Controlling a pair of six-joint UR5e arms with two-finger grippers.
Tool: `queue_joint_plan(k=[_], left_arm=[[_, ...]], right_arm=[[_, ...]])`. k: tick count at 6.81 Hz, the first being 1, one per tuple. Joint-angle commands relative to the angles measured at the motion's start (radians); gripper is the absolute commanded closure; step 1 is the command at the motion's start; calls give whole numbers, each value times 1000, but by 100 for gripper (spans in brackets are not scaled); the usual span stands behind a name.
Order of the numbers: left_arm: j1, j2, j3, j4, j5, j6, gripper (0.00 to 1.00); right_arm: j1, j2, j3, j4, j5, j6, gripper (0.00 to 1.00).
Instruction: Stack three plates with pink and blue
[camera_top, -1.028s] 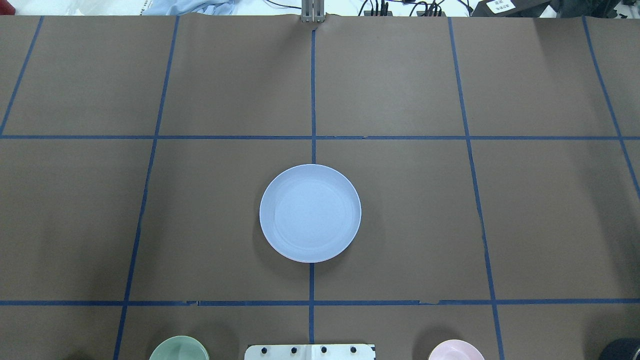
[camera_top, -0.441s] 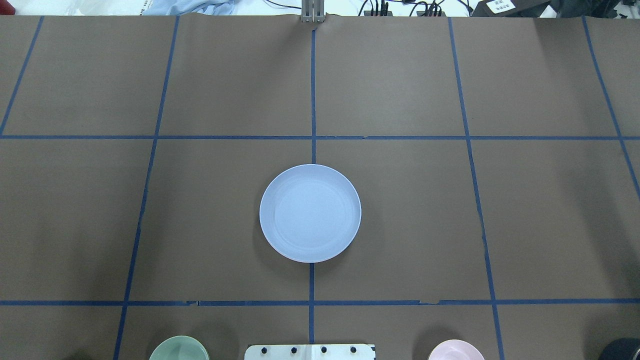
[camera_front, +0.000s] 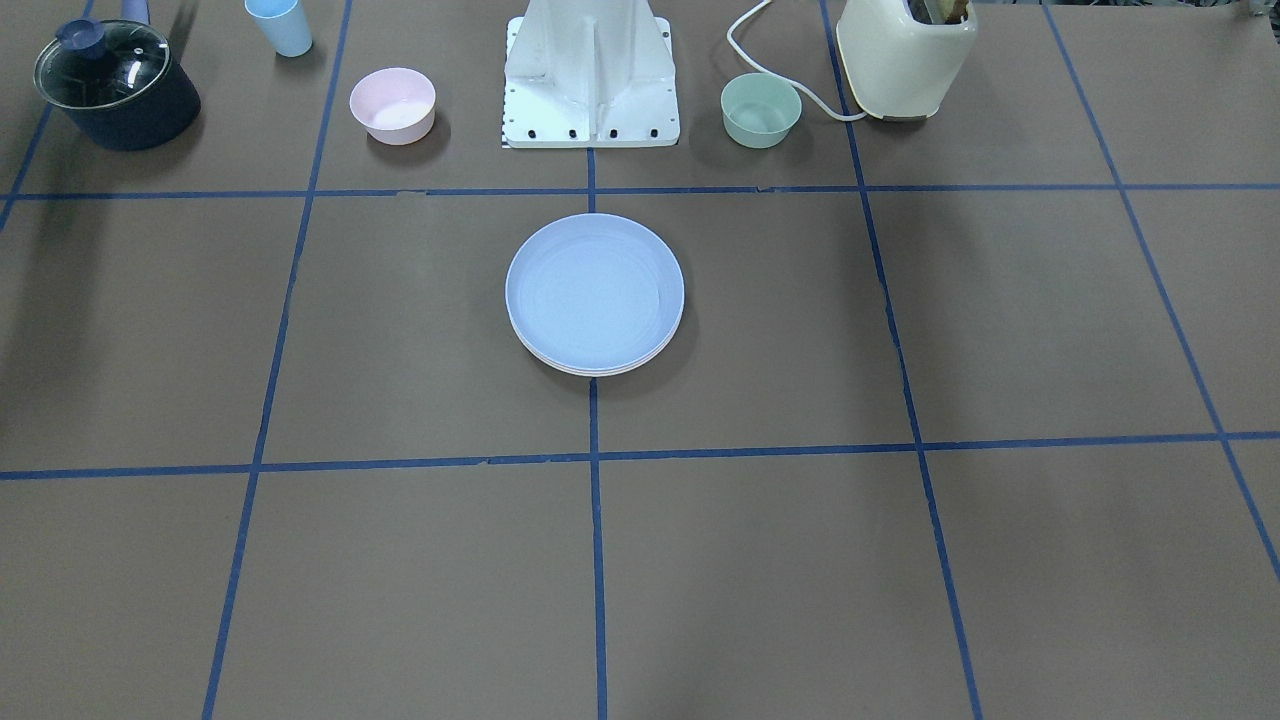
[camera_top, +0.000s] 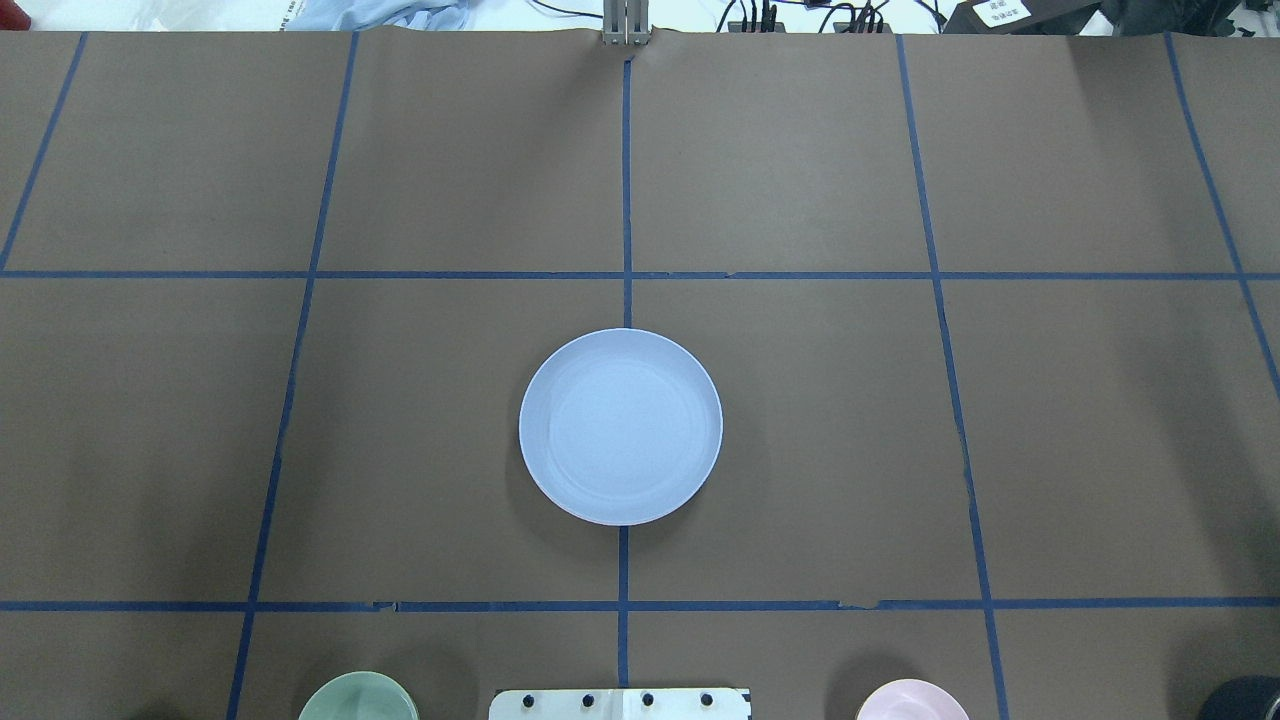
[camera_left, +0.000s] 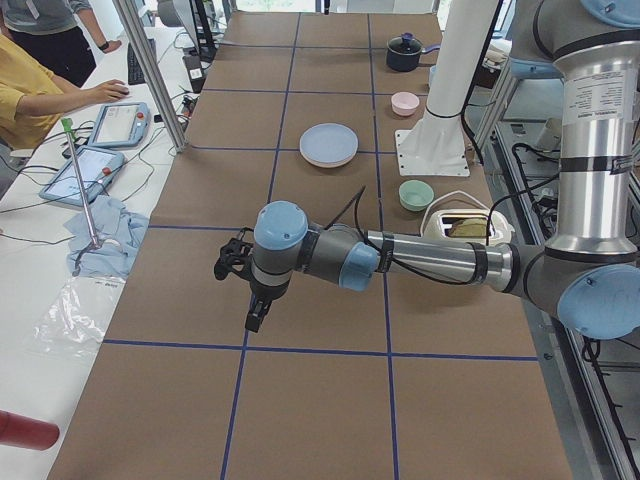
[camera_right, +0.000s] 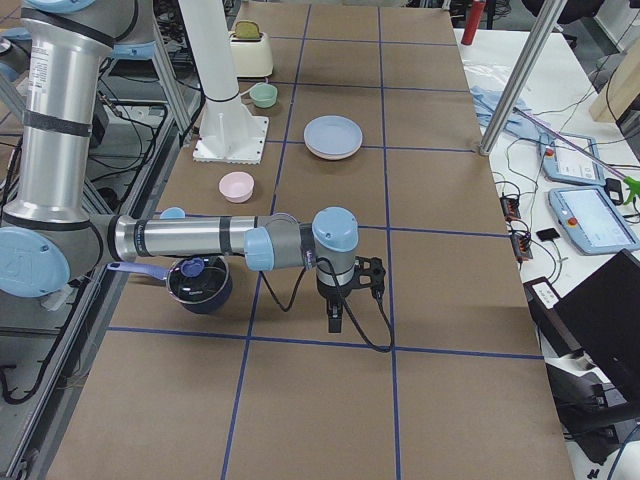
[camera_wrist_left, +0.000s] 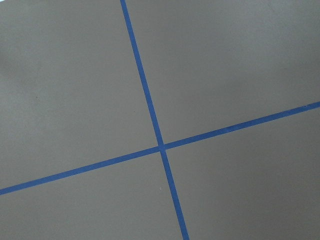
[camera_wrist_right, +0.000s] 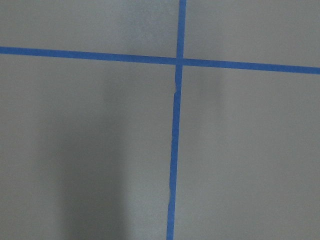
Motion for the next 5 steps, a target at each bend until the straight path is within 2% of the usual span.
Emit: queue_joint_plan(k=[1, 4, 5], left_arm=[[-1, -6, 5, -2, 10, -1, 0], [-1, 19, -10, 0, 10, -4, 0], [-1, 23, -11, -5, 10, -3, 0]], right_arm=[[1, 3, -19, 9, 36, 0, 0], [1, -6, -19, 9, 39, 0, 0], [1, -12, -40, 9, 77, 1, 0]])
